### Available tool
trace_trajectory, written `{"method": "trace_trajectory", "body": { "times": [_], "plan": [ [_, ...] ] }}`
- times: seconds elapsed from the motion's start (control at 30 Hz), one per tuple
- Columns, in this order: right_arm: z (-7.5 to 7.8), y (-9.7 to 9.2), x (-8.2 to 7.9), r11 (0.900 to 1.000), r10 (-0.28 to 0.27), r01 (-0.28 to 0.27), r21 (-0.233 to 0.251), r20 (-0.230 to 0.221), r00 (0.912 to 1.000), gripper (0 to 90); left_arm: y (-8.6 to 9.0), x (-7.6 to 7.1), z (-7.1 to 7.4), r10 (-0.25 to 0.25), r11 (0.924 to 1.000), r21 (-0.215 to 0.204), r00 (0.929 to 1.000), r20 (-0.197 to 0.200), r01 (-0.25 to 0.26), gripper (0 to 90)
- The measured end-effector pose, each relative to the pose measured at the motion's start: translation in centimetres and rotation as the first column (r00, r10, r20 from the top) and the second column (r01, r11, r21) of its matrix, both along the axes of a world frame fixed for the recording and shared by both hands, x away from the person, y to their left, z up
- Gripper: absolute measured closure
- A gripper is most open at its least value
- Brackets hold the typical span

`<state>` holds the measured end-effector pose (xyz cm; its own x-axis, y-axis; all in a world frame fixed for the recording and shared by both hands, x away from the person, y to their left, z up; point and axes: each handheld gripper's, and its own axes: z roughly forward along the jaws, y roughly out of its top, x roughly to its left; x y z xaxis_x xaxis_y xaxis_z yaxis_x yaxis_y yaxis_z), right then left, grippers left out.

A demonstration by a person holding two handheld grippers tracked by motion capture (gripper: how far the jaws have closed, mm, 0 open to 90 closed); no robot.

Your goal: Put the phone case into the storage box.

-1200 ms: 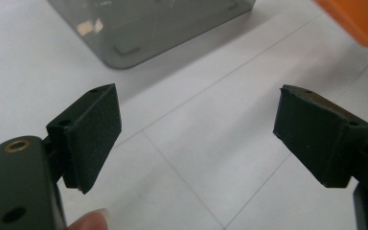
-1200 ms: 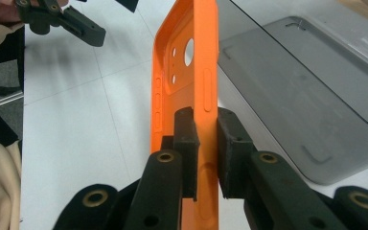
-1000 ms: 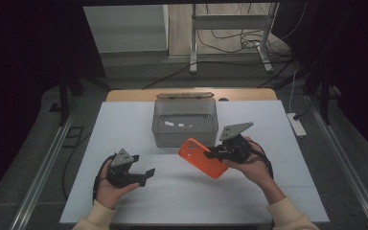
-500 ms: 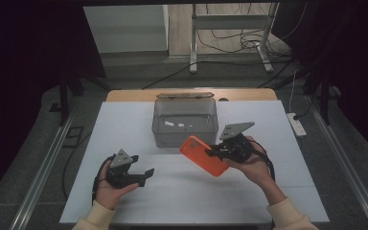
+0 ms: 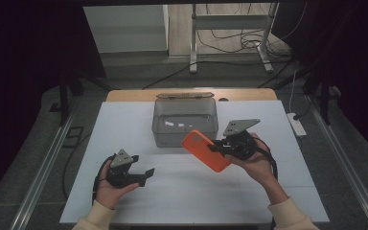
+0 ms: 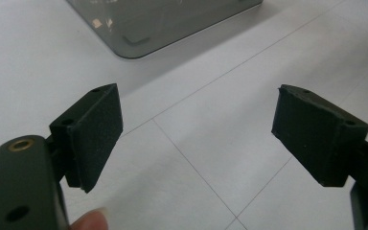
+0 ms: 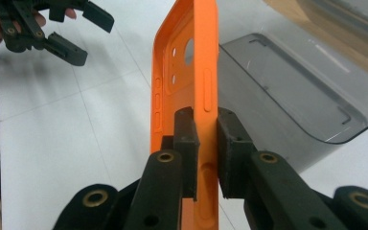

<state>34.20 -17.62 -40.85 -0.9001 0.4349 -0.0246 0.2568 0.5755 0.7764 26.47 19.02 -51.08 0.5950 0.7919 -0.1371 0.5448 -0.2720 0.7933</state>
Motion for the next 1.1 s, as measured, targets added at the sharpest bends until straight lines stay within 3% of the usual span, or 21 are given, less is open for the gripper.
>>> {"method": "trace_trajectory", "body": {
  "times": [0.2, 0.37, 1.1],
  "plan": [
    [0.8, -0.3, -0.1, 0.9987, -0.050, 0.050, 0.008, 0.019, 0.9986, 80.4, 0.2, 0.0, 0.1, 0.002, 1.0000, -0.004, 1.0000, 0.000, -0.002, 17.4],
    [1.3, -0.5, -0.2, 0.9981, -0.060, 0.059, 0.019, 0.029, 0.9978, 80.4, 0.2, 0.1, 0.0, 0.004, 1.0000, -0.004, 1.0000, -0.001, -0.004, 17.4],
    [2.3, 0.1, -0.2, 0.9918, -0.125, 0.127, -0.019, 0.064, 0.9901, 80.4, 0.2, 0.0, 0.1, 0.001, 1.0000, -0.005, 1.0000, -0.001, -0.001, 17.5]
  ]
}}
